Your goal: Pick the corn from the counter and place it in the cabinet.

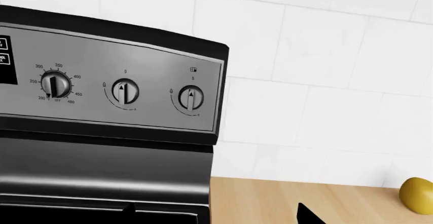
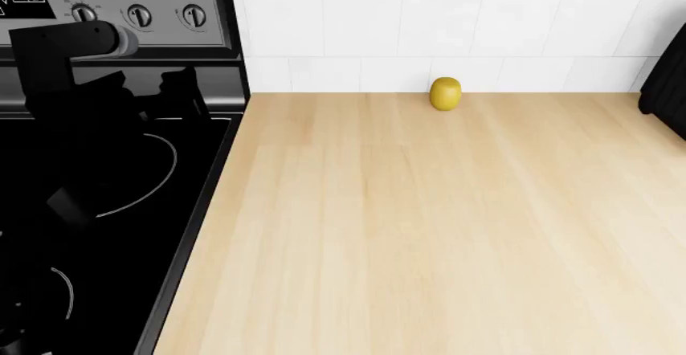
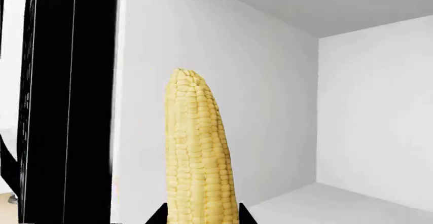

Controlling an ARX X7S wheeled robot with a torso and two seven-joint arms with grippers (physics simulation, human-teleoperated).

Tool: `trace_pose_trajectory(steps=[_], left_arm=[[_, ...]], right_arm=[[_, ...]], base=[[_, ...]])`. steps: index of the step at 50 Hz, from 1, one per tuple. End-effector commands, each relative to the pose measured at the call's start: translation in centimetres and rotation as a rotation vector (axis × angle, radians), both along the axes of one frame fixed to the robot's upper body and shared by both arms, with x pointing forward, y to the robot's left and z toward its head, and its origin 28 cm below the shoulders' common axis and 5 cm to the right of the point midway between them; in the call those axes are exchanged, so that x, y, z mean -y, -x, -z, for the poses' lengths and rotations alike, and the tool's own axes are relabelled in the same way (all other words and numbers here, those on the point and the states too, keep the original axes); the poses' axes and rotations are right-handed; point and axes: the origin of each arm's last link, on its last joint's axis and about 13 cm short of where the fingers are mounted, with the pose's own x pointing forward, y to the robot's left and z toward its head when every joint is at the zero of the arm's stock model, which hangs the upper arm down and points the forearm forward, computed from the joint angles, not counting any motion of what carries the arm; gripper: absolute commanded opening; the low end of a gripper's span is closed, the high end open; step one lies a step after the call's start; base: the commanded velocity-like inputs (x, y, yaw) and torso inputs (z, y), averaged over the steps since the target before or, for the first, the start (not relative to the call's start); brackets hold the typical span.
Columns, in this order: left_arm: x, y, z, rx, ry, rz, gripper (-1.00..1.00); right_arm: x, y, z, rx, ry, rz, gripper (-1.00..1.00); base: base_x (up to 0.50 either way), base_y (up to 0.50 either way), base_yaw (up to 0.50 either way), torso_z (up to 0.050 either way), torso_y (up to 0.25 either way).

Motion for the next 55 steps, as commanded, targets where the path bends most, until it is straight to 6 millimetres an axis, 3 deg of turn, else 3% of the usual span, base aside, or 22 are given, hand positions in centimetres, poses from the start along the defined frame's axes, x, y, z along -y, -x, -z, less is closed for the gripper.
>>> trace_pose_trajectory(steps=[1,24,41,42,55], left_arm=[[0.0,0.1,0.0,-0.002,0.001,0.002,1.00],[0.1,0.1,0.2,-0.006,0.008,0.004,1.00],[0.0,0.3,0.2,-0.009,0.017,0.005,1.00],[0.0,0.3,0.2,-0.009,0.018,0.005,1.00],[0.0,0.3,0.3,-0.011,0.021,0.007,1.00]], right_arm=[[1.1,-0.9,-0.4,-0.003,-0.089,0.218,-1.00],[1.5,-3.3,2.3,-0.153,-0.176,0.594,-1.00],[1.4,-5.0,5.8,-0.313,-0.076,0.719,-1.00],[1.4,-5.1,6.1,-0.321,-0.065,0.724,1.00],[1.0,-5.5,7.1,-0.325,-0.007,0.711,1.00]], base=[[0.00,0.00,0.00,0.000,0.000],[0.00,0.00,0.00,0.000,0.000],[0.00,0.00,0.00,0.000,0.000],[0.00,0.00,-0.01,0.000,0.000],[0.00,0.00,0.00,0.000,0.000]])
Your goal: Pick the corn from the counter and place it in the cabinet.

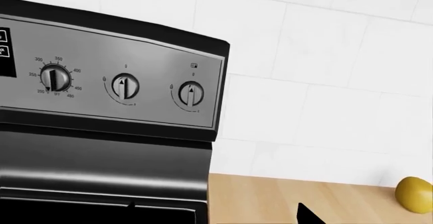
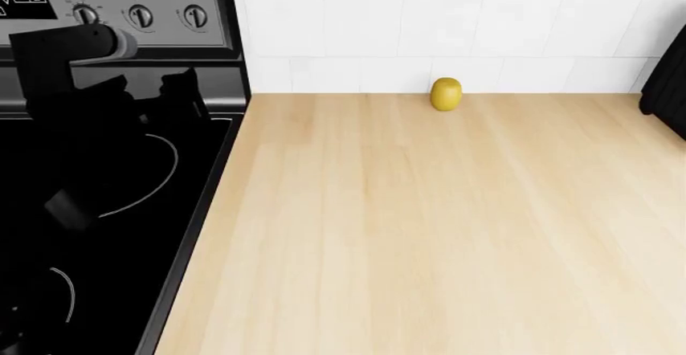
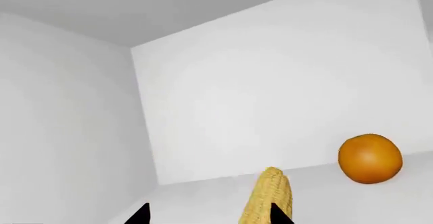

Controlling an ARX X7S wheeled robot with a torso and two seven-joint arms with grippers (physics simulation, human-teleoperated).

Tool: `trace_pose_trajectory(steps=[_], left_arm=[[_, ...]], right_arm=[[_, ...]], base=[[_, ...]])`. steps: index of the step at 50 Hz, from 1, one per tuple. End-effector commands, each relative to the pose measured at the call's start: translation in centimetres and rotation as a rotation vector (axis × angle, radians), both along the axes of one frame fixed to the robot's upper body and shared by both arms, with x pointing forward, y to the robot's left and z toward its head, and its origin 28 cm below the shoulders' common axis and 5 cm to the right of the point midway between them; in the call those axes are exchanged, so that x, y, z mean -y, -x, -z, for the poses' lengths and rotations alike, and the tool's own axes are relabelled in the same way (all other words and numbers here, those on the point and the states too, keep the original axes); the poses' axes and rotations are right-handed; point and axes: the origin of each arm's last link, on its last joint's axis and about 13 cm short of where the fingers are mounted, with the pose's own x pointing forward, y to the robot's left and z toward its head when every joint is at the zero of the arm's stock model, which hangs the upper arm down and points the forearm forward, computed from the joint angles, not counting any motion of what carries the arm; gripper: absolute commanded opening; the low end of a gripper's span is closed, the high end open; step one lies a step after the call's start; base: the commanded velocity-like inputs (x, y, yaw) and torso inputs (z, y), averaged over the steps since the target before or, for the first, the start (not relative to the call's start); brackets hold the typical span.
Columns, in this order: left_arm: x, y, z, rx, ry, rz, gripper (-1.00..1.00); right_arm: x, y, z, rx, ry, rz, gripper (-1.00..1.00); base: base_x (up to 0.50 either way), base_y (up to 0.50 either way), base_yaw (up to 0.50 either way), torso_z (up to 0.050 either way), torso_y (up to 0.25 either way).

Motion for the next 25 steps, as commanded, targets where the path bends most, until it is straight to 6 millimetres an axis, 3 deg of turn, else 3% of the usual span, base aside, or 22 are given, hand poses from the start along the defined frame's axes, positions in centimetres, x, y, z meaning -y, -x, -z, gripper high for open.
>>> trace_pose_trajectory(steps=[1,17,25], left_arm=[[0.0,0.1,0.1,-0.002,0.003,0.002,1.00],[0.0,0.0,0.1,-0.003,0.004,0.003,1.00],[0.0,-0.1,0.1,-0.004,0.004,0.004,1.00]], right_arm=[[0.6,-3.8,6.3,-0.246,0.146,0.121,1.00],[0.5,-3.7,6.2,-0.230,0.151,0.099,1.00],[0.3,-2.4,3.7,-0.128,0.105,0.055,1.00]], base=[[0.00,0.00,0.00,0.000,0.000],[0.00,0.00,0.00,0.000,0.000],[0.00,0.00,0.00,0.000,0.000]])
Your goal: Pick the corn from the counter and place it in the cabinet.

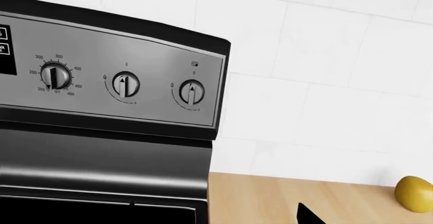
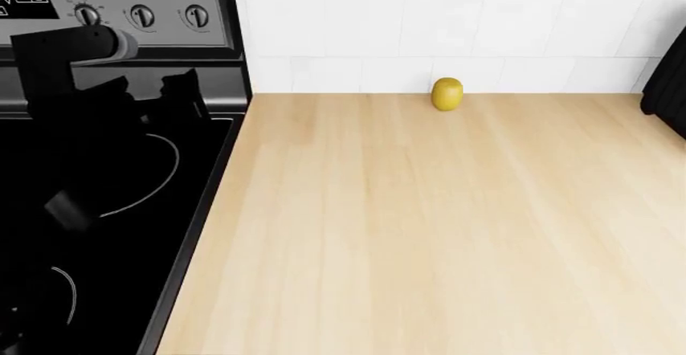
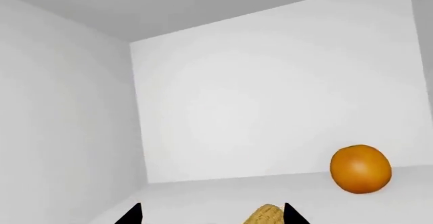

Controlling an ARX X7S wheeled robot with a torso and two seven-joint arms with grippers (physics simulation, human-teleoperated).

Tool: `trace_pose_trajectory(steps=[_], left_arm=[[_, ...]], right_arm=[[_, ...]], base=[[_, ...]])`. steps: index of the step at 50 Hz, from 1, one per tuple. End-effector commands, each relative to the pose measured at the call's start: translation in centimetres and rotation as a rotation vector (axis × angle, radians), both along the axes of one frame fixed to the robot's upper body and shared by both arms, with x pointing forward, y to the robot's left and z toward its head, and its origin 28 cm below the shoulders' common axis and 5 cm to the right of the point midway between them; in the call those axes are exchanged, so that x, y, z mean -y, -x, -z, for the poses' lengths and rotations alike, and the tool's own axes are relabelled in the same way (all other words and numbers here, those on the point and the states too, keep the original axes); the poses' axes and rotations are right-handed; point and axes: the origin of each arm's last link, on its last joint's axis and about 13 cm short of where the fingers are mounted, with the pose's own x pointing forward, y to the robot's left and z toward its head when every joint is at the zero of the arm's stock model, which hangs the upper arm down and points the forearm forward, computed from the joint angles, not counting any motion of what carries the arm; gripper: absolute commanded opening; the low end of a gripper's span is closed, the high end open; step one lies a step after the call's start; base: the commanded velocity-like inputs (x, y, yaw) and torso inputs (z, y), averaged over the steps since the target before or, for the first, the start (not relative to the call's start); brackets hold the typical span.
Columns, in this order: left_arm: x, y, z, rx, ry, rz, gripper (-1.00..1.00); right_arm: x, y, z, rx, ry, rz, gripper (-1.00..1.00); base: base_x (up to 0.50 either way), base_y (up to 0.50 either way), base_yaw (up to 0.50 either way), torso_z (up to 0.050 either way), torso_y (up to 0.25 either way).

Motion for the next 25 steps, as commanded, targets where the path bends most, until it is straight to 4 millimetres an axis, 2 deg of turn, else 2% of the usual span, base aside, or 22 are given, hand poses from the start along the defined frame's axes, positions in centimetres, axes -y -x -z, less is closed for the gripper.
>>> trace_pose_trajectory(steps=[1,9,25], left_arm=[[0.0,-0.1,0.0,-0.001,0.000,0.002,1.00],[0.0,0.1,0.1,-0.002,0.002,0.005,1.00],[0.0,0.1,0.1,-0.005,0.007,0.005,1.00]], right_arm=[[0.3,-2.1,3.0,-0.126,0.027,0.003,1.00],[-0.2,0.6,-0.6,0.020,-0.014,-0.120,1.00],[-0.5,2.7,-2.8,0.141,-0.014,-0.207,1.00]], base=[[0.00,0.00,0.00,0.000,0.000],[0.00,0.00,0.00,0.000,0.000],[0.00,0.00,0.00,0.000,0.000]])
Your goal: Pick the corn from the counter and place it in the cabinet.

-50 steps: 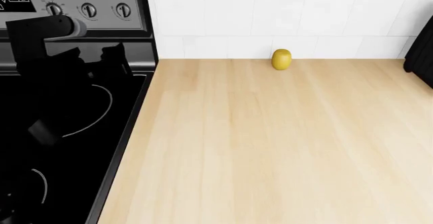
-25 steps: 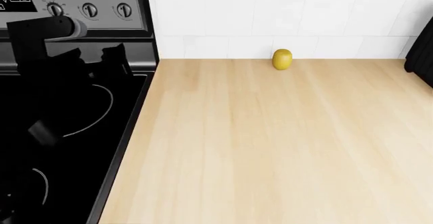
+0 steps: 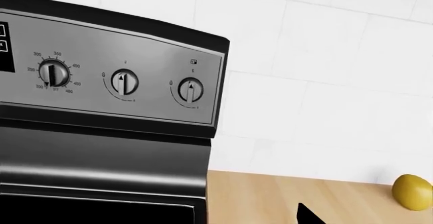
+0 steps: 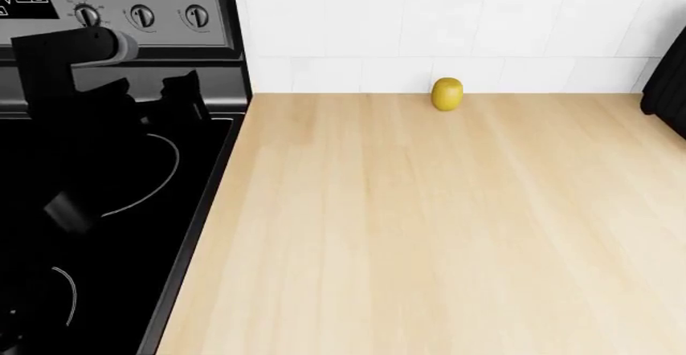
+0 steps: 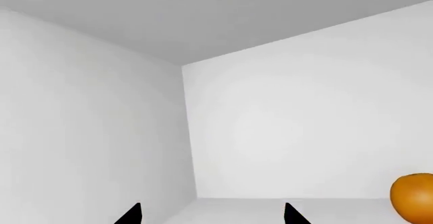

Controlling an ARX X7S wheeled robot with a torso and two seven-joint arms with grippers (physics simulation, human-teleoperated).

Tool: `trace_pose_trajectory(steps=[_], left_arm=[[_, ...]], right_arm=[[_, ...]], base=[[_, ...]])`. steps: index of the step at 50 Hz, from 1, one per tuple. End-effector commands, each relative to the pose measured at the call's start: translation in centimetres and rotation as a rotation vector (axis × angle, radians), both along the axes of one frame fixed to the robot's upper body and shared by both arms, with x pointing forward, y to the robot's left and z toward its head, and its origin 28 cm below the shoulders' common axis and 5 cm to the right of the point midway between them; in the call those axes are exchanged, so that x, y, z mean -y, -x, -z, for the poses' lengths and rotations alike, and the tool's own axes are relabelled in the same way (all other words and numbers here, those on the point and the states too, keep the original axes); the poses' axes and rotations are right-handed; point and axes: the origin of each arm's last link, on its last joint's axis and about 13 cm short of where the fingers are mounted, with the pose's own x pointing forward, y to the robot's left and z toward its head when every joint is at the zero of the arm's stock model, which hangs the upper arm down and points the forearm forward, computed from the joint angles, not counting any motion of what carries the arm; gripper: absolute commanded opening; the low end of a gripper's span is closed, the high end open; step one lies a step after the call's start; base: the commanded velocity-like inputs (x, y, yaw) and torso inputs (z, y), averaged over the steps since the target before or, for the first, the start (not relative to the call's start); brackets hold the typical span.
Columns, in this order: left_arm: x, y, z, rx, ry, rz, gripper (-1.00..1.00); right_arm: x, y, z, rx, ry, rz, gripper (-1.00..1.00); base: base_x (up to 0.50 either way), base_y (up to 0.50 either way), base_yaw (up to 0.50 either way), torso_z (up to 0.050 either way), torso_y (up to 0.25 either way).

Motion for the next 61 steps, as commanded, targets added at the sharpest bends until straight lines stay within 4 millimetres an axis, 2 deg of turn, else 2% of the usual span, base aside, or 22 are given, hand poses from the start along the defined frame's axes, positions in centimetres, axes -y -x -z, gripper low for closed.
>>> trace_pose_trajectory(steps=[1,10,16,20,25,36,50,61], left_arm=[[0.0,0.0,0.0,-0.002,0.003,0.000,1.00],[0.0,-0.1,0.0,-0.003,0.004,0.001,1.00],[0.0,-0.1,0.1,-0.004,0.005,0.001,1.00],[0.0,-0.1,0.1,-0.005,0.005,0.002,1.00],[0.0,-0.1,0.1,-0.005,0.005,0.002,1.00],[0.0,0.1,0.1,-0.005,0.002,0.001,1.00],[0.1,-0.1,0.2,-0.009,-0.004,0.001,1.00],[0.1,-0.1,0.2,-0.010,-0.003,0.001,1.00]], right_arm=[[-0.1,1.4,-1.4,0.081,-0.004,-0.059,1.00],[-0.4,3.7,-2.8,0.158,0.011,-0.157,1.00],[-0.4,6.1,-1.8,0.199,0.052,-0.268,1.00],[-0.3,7.7,-1.2,0.167,0.055,-0.398,1.00],[0.0,8.9,-0.7,0.155,0.058,-0.498,1.00],[0.5,10.1,0.5,0.097,0.107,-0.657,1.00],[0.8,8.8,3.9,-0.103,0.213,-0.778,1.00],[0.7,9.3,6.8,-0.204,0.335,-0.843,1.00]], base=[[0.00,0.00,0.00,0.000,0.000],[0.00,0.00,0.00,0.000,0.000],[0.00,0.00,0.00,0.000,0.000],[0.00,0.00,0.00,0.000,0.000],[0.00,0.00,0.00,0.000,0.000],[0.00,0.00,0.00,0.000,0.000],[0.00,0.00,0.00,0.000,0.000],[0.00,0.00,0.00,0.000,0.000]])
